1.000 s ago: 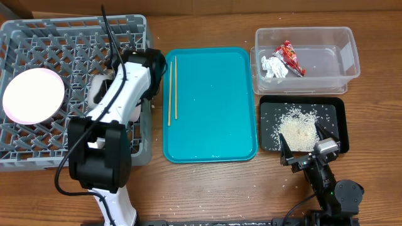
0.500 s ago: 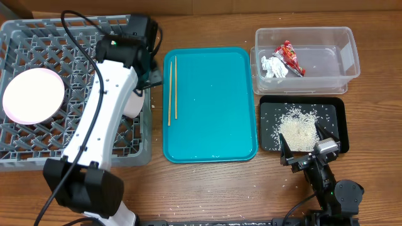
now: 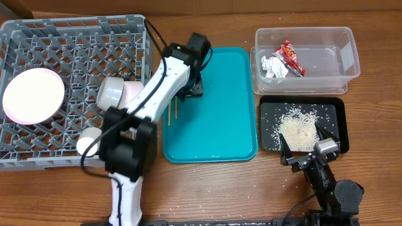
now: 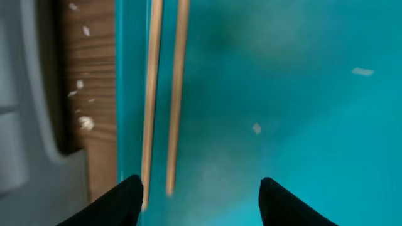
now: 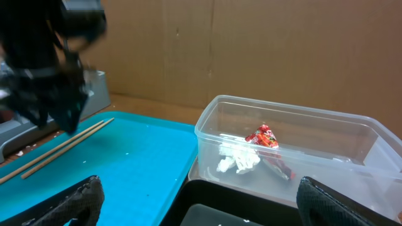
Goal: Sort waste into correct bins and load items into the dishwasher
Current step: 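Reach the left gripper to the chopsticks and grasp one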
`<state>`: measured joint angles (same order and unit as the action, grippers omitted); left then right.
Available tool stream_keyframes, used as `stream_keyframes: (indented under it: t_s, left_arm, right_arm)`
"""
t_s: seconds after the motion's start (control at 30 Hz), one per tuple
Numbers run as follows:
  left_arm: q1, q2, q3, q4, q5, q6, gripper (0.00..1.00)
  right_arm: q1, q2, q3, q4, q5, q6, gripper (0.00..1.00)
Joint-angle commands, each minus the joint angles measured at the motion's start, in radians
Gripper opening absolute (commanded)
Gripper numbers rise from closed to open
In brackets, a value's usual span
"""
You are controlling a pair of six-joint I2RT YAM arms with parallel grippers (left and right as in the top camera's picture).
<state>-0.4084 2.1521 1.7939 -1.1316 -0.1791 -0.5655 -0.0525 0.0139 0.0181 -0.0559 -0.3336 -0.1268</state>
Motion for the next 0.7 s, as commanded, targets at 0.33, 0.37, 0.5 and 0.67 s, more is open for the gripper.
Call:
stream_keyframes:
  t_s: [0.33, 0.37, 0.5, 0.67]
  left_arm:
    - [0.066, 0.152, 0.008, 0.079, 0.154, 0.098, 0.48]
    - [0.066, 0.164, 0.008, 0.076, 0.154, 0.098, 0.45]
    - [0.067, 0.174, 0.008, 0.065, 0.154, 0.099, 0.34]
    - [0.069, 0.162, 0.016, 0.044, 0.185, 0.129, 0.04]
  right_arm:
    - [0.001, -0.01, -0.01, 0.002, -0.001, 0.008, 1.0]
    - [0.001, -0.01, -0.01, 0.002, -0.001, 0.008, 1.0]
    - [0.001, -0.01, -0.01, 0.002, -0.001, 0.008, 1.0]
    - [0.001, -0.01, -0.01, 0.002, -0.001, 0.008, 1.0]
